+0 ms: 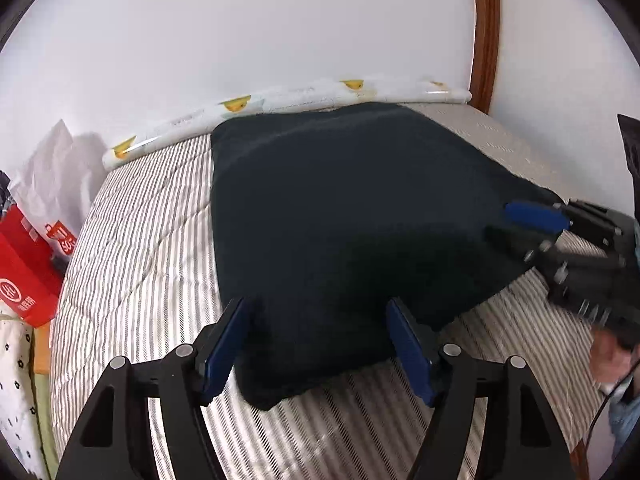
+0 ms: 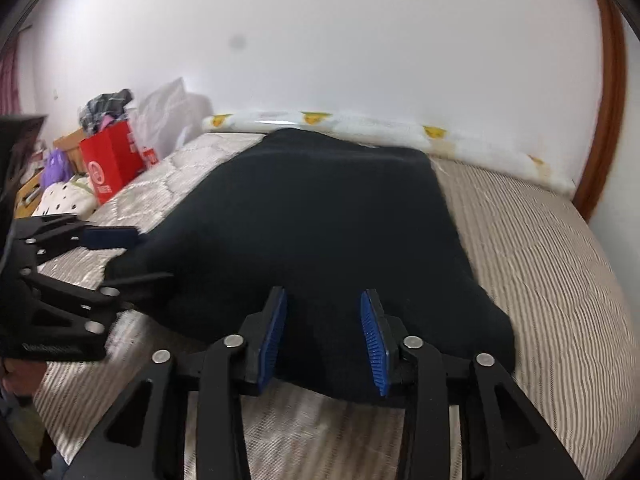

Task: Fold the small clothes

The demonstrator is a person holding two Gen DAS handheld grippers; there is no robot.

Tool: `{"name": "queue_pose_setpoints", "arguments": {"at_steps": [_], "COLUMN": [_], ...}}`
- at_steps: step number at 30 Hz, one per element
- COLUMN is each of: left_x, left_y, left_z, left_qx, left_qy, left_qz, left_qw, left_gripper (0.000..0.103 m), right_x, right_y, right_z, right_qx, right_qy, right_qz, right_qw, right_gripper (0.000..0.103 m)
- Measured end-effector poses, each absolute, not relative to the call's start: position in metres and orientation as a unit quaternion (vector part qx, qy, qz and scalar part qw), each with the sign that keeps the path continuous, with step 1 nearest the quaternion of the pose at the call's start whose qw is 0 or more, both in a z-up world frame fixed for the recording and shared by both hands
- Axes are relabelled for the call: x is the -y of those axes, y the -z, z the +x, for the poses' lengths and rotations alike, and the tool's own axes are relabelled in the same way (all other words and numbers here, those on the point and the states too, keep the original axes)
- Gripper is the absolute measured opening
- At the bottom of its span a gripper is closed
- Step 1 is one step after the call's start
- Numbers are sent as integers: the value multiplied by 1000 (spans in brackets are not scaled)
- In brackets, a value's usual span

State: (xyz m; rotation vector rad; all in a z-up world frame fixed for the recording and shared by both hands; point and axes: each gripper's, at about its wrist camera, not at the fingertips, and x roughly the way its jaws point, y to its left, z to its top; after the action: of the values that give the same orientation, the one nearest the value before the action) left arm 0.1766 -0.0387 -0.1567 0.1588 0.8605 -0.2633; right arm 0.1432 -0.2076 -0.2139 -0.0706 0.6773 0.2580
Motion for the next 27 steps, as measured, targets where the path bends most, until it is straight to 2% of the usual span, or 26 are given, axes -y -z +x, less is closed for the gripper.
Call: {"name": "queue_pose_setpoints", "arguments": {"at_steps": [8, 14, 19, 21, 22, 23, 25, 27], "left_x": [3, -5, 0, 2, 1, -1, -10, -19], "left_y": [159, 171, 171, 174, 175, 174, 170, 170], "left_z": [158, 138, 149, 159, 164, 166, 166, 167], "left_qx": [-430, -430, -426, -431, -439, -439, -426, -427], "left_qy": [132, 129, 123, 101, 107, 115, 111, 116], "left_qz": [34, 75, 63, 61, 46, 27, 4, -22], "left_qw": [893, 890, 894, 895, 891, 891, 898, 896], "left_gripper": [70, 66, 57, 42, 39, 30, 24, 21], "right_x": [261, 306, 312, 310, 308, 308, 306, 308], "right_y": [203, 207, 215, 217, 219, 222, 227, 224], "right_z": [128, 119, 129, 136, 141, 147, 159, 163], "right_qx": [-330, -343, -356, -360, -363, -370, -386, -379], "right_qy": [-80, -69, -97, -103, -103, -104, -108, -110], "right_qz": [-23, 39, 102, 119, 127, 138, 157, 159], "right_qw": [940, 936, 924, 920, 917, 913, 903, 905], "right_gripper": [40, 46, 47, 47, 47, 45, 16, 10]}}
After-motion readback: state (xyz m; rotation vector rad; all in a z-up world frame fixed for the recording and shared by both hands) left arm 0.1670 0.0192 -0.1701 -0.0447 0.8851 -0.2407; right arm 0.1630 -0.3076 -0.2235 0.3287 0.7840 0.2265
